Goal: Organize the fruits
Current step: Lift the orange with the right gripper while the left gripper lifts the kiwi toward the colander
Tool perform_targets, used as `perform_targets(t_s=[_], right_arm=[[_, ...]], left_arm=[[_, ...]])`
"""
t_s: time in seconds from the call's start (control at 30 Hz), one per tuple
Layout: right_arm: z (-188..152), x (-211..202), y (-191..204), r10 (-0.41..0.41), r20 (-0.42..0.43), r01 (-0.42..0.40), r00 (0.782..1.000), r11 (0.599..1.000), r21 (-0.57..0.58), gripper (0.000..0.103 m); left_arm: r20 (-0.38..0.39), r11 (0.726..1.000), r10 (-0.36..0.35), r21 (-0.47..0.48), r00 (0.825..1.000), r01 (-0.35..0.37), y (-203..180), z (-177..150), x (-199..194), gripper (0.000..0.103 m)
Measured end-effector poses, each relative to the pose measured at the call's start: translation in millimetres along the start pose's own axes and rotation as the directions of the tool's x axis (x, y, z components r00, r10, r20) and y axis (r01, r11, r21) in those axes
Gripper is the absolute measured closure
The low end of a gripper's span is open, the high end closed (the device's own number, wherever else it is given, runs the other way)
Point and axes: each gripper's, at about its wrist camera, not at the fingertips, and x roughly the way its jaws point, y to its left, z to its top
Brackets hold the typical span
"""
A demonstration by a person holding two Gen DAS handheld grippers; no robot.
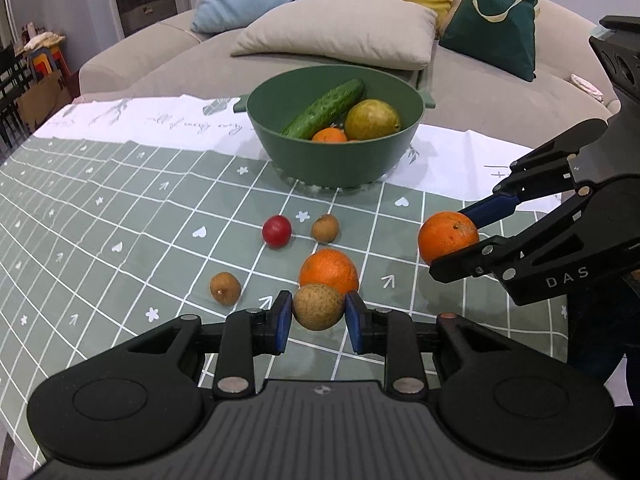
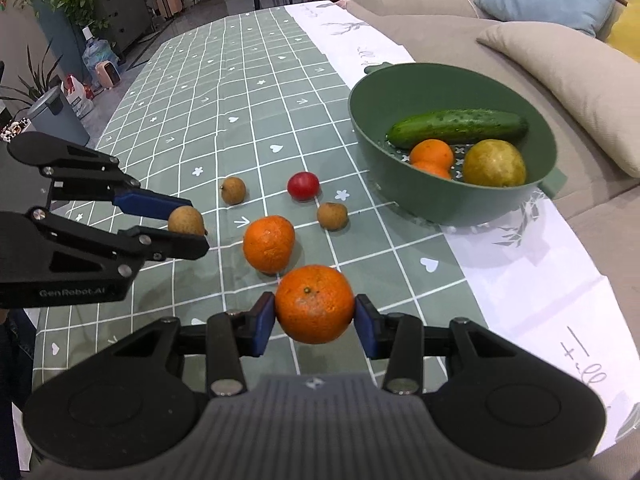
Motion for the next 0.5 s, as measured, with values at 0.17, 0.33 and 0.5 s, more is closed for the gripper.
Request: perform_targets(t_s=[0.17,0.33,0.5], right_arm=[[1,-13,-1,-0.005,0.022,0.005,1.000,1.000,-0.002,0.064],[1,-19,-3,-0.008,0.032,0.008,0.999,1.000,-0.002,0.064],[11,-21,-14,-0.017,0.047,0.017,0.999,1.000,0.003,0.064]], left_arm=[[0.015,1.000,0.005,0.017,1.000,-0.005,-5,5,-8,0.071],[0.022,0.999,0.008,0.031,1.000,-0.009,-8,11,-10,0.071],[0.029,0.998,0.014,0.061,0.999,-0.016,-6,31,-4,0.071]])
